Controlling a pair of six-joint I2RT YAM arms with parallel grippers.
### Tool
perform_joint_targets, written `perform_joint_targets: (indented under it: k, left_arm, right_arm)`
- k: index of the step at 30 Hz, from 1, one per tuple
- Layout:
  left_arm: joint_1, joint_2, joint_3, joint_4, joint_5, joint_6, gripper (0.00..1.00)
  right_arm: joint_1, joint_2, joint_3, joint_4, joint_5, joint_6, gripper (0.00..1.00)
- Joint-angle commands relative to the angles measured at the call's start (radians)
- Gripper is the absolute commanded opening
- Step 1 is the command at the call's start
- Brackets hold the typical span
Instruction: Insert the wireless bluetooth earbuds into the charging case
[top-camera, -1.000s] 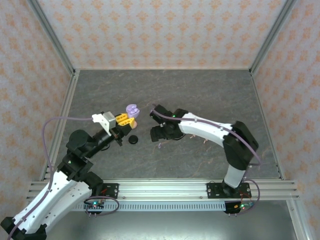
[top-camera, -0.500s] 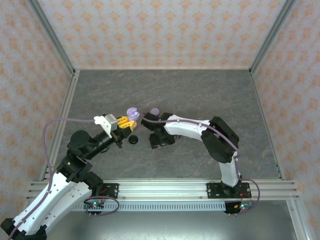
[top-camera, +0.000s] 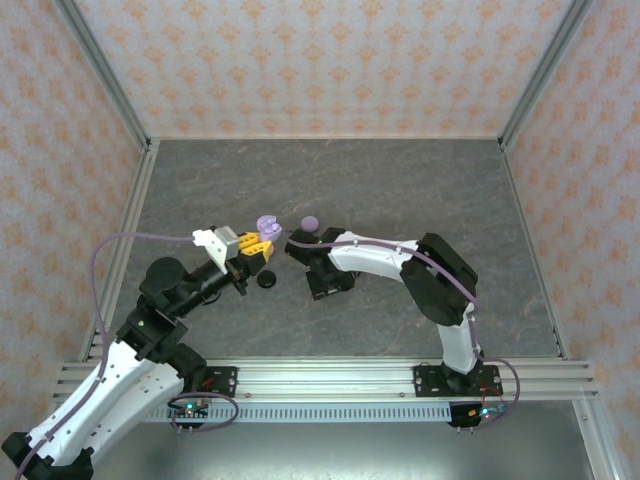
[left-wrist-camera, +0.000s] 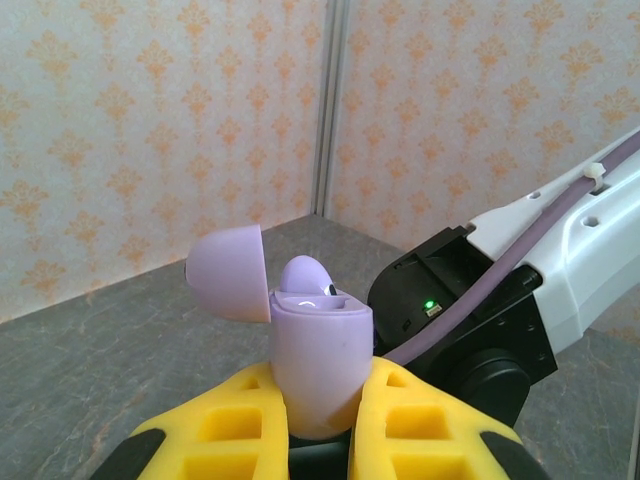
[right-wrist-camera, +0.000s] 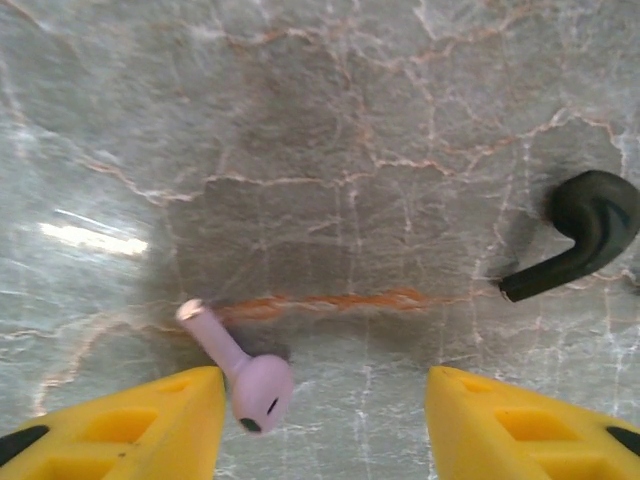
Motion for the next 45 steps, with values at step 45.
perform_joint_targets:
  k: [45]
  left_arm:
    - [-0.005, 0.015, 0.005, 0.040, -0.012, 0.008, 0.00]
  right_arm:
    - [-0.113, 0.044, 0.127, -0.041, -0.139, -0.022, 0.34]
